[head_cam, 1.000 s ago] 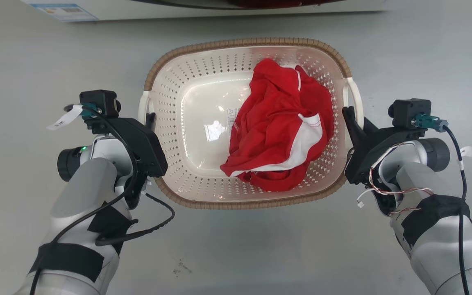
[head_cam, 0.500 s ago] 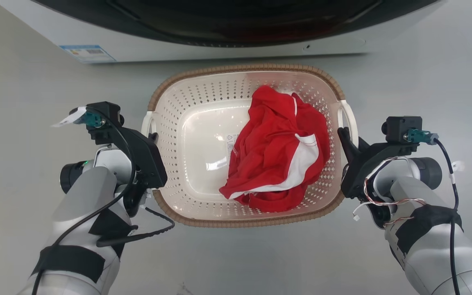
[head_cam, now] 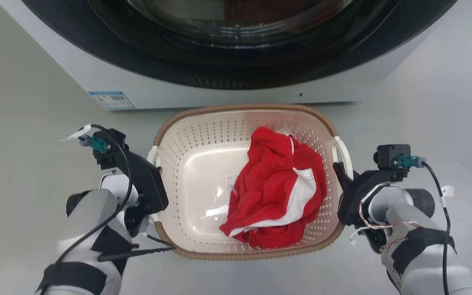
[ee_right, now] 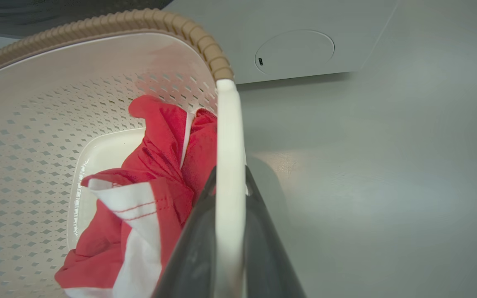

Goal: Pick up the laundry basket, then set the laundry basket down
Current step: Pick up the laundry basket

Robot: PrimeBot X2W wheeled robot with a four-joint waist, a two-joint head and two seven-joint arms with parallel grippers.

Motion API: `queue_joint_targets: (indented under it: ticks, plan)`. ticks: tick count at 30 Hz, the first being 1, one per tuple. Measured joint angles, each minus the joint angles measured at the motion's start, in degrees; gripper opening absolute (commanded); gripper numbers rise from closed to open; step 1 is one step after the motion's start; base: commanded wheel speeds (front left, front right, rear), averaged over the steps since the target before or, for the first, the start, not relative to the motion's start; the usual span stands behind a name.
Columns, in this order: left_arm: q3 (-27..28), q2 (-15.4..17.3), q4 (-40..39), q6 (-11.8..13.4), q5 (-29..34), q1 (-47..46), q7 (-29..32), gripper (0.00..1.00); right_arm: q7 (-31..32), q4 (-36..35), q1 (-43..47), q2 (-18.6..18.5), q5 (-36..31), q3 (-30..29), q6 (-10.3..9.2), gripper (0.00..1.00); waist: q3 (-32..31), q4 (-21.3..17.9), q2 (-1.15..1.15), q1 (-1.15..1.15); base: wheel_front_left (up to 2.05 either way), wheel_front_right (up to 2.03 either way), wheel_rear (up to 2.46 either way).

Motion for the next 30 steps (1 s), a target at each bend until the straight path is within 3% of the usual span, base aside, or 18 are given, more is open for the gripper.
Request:
queue_joint_targets:
  ticks: [30]
  plan:
    - [0.5, 0.0, 1.2, 0.5, -1.5, 9.3, 8.8, 0.0, 11.2, 0.2, 9.5, 0.2, 7.7, 4.0, 0.01, 0.0, -20.7, 0.3, 0.0, 0.0, 0.0, 0.0, 0.0]
